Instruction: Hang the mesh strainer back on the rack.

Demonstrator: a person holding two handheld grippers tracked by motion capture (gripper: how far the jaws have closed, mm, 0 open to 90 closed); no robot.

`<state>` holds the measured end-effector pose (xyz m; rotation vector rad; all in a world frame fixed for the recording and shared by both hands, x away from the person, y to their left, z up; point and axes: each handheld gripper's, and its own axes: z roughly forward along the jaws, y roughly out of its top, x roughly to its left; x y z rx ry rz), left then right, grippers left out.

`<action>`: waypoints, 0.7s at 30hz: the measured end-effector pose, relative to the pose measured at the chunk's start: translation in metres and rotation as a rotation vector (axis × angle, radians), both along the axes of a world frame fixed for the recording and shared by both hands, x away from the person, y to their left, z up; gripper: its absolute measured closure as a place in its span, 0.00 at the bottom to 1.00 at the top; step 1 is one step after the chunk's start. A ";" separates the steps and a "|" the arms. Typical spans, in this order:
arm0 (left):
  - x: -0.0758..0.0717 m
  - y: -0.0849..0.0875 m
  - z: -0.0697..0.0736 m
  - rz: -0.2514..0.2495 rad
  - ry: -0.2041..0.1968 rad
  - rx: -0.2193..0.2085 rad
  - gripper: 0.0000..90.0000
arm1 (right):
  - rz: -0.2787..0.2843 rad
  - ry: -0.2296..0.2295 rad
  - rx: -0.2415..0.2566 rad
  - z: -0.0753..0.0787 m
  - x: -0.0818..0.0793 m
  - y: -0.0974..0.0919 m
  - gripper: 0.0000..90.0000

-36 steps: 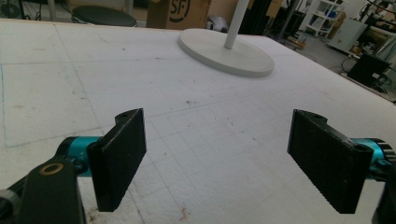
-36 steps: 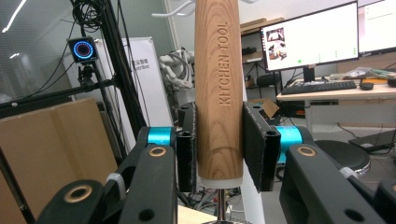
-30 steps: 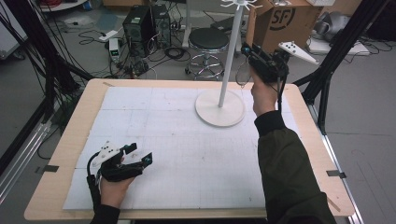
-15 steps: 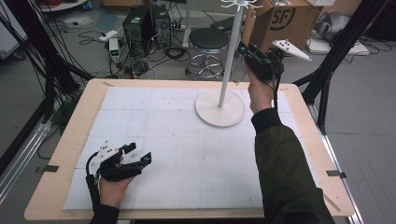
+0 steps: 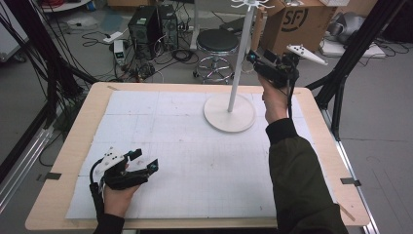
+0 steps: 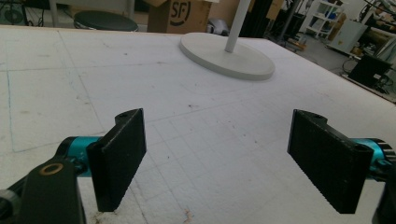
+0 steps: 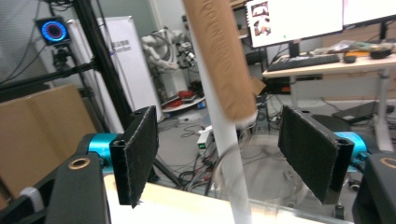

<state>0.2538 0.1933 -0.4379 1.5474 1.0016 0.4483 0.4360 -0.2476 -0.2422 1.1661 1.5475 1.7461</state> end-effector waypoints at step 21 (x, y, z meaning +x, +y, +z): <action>-0.002 -0.004 0.003 -0.002 -0.016 0.019 0.22 | 0.072 0.003 -0.059 -0.043 -0.044 -0.020 0.16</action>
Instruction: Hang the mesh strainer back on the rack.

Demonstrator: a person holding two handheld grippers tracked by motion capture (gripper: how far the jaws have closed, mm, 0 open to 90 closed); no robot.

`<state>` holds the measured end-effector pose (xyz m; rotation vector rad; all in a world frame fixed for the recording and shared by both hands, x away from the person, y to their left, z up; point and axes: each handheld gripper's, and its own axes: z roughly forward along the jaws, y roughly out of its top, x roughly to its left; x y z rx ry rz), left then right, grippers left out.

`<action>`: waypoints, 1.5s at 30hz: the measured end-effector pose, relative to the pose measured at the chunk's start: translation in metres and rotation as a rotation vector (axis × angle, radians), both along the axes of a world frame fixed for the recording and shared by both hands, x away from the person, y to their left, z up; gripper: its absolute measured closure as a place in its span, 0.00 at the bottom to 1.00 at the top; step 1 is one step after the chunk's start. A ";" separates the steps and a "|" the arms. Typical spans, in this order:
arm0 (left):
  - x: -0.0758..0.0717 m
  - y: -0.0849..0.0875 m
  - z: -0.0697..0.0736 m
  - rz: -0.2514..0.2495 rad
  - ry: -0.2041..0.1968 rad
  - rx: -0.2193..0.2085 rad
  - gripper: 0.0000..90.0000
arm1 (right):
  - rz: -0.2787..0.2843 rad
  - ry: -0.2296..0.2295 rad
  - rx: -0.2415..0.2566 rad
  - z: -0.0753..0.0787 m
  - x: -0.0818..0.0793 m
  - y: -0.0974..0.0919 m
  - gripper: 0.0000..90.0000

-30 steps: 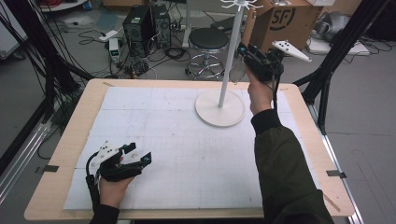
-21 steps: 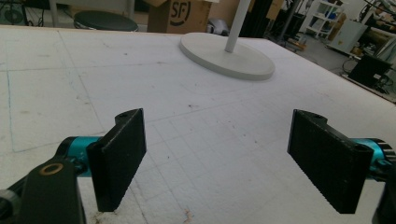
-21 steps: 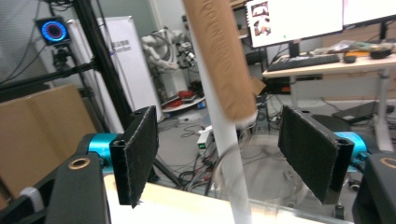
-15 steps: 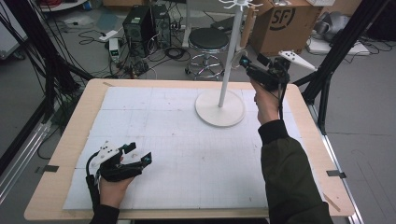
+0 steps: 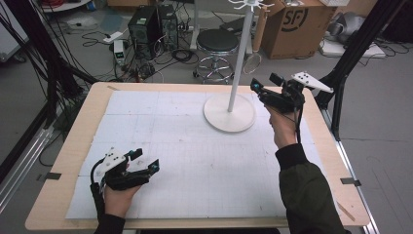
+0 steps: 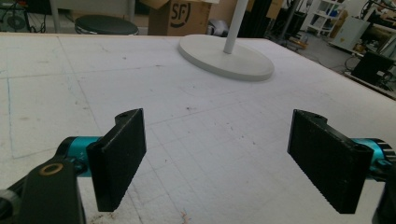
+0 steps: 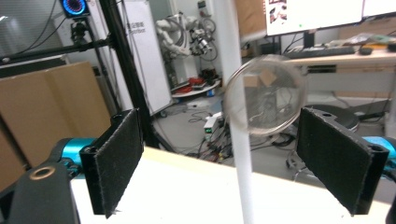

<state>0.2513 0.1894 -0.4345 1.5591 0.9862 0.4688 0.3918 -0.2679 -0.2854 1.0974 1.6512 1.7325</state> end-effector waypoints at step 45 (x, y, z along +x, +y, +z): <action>-0.007 -0.015 0.001 -0.063 -0.070 0.037 0.20 | 0.128 0.155 -0.215 -0.100 -0.093 -0.017 0.16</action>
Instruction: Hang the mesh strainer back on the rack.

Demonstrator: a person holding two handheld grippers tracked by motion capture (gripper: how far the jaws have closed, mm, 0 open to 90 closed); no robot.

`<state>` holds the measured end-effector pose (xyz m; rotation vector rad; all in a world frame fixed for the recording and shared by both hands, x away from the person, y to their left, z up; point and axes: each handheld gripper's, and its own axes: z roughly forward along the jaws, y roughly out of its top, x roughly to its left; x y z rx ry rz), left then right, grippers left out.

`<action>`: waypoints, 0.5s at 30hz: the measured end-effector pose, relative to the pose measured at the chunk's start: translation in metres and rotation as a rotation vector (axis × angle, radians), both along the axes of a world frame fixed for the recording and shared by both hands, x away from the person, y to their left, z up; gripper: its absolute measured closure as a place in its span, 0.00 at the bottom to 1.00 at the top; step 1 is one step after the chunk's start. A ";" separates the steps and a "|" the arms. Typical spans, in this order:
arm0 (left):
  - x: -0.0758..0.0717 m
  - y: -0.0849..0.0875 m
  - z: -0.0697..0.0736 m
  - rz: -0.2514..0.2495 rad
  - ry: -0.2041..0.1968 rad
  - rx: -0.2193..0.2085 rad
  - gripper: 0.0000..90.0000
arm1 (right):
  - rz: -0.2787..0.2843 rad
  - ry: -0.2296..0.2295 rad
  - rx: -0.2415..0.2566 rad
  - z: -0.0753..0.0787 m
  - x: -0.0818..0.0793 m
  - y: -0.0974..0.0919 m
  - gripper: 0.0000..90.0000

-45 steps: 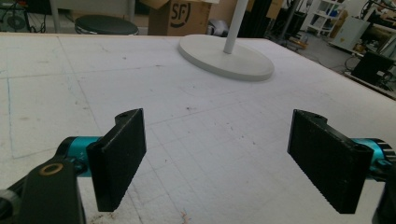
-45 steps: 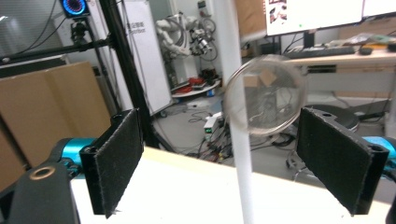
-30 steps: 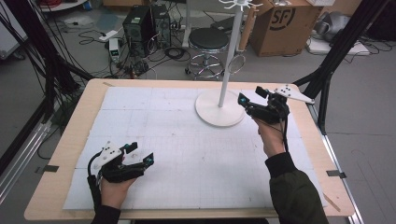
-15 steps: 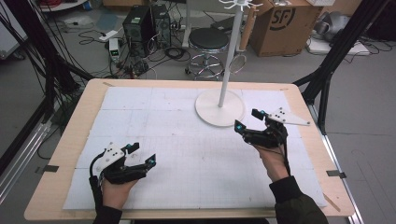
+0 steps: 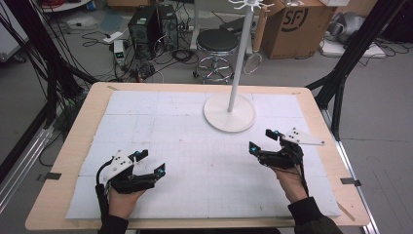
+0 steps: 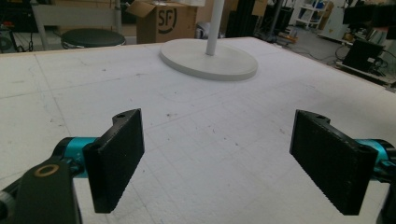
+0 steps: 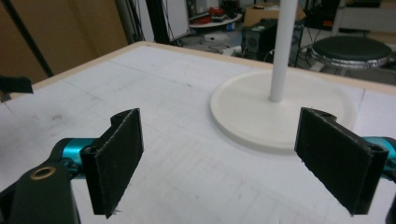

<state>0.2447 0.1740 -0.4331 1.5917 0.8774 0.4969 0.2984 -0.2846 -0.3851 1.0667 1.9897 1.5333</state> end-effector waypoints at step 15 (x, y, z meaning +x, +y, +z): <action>0.001 -0.006 -0.002 -0.029 0.003 0.026 0.20 | 0.013 0.032 -0.031 -0.034 -0.015 -0.012 0.16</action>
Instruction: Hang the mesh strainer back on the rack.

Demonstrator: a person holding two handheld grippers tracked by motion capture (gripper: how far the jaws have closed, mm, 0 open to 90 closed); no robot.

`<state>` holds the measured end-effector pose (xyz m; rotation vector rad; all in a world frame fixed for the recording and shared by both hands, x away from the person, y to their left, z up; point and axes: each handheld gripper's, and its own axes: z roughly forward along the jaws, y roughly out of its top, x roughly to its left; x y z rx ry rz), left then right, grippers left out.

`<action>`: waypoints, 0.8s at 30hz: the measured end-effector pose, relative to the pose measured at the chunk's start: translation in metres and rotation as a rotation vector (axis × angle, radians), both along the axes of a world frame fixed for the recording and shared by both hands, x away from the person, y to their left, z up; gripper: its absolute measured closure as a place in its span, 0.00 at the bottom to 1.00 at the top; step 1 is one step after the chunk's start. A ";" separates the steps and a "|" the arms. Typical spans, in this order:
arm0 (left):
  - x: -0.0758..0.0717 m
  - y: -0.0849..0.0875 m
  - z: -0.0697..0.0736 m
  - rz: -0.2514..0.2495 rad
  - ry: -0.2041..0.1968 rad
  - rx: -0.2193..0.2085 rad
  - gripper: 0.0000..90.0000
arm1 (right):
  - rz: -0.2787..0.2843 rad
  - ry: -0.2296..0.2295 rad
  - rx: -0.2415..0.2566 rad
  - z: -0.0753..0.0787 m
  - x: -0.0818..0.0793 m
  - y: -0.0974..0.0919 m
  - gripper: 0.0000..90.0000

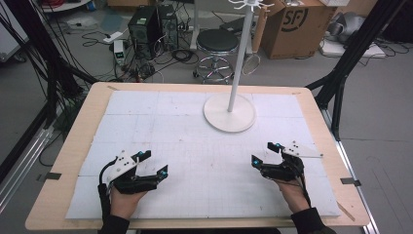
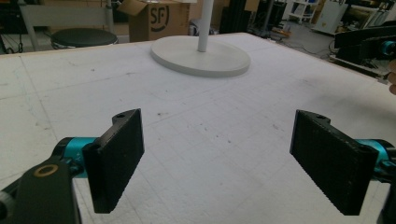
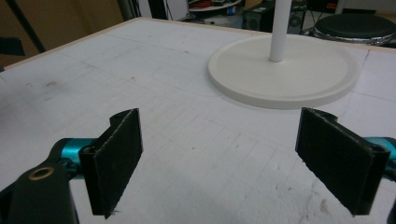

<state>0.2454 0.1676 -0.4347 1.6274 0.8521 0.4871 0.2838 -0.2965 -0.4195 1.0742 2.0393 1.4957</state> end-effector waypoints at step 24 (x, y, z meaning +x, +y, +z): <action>0.004 -0.004 -0.002 -0.041 0.035 -0.007 0.20 | 0.007 -0.009 0.011 -0.009 -0.006 -0.004 0.15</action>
